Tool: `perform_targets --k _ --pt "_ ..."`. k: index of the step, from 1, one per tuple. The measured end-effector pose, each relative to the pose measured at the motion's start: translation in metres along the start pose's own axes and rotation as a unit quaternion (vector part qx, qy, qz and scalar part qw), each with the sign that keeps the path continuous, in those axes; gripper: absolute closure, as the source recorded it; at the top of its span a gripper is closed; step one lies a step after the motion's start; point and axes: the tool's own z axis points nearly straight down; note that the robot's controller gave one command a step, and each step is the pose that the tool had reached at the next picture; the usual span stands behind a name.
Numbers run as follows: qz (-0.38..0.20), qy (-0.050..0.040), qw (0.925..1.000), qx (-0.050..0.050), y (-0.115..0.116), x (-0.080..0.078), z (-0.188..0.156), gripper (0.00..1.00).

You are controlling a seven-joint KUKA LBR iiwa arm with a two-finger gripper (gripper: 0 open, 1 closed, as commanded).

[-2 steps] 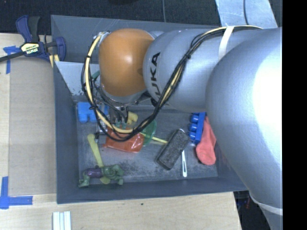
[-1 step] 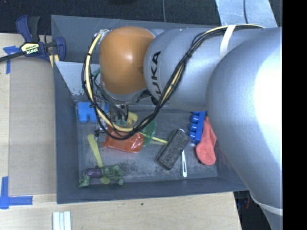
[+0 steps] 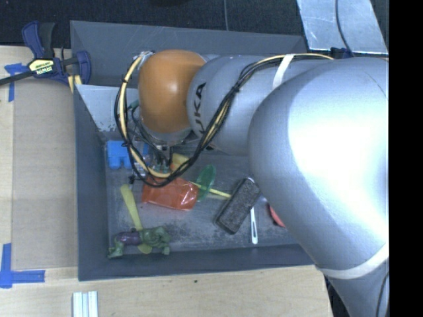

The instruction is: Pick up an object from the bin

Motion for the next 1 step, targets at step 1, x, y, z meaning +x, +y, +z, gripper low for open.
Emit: perform_targets --k 1 --pt "0.060 -0.0056 0.9981 -0.004 0.0322 0.0095 -0.0035 0.00"
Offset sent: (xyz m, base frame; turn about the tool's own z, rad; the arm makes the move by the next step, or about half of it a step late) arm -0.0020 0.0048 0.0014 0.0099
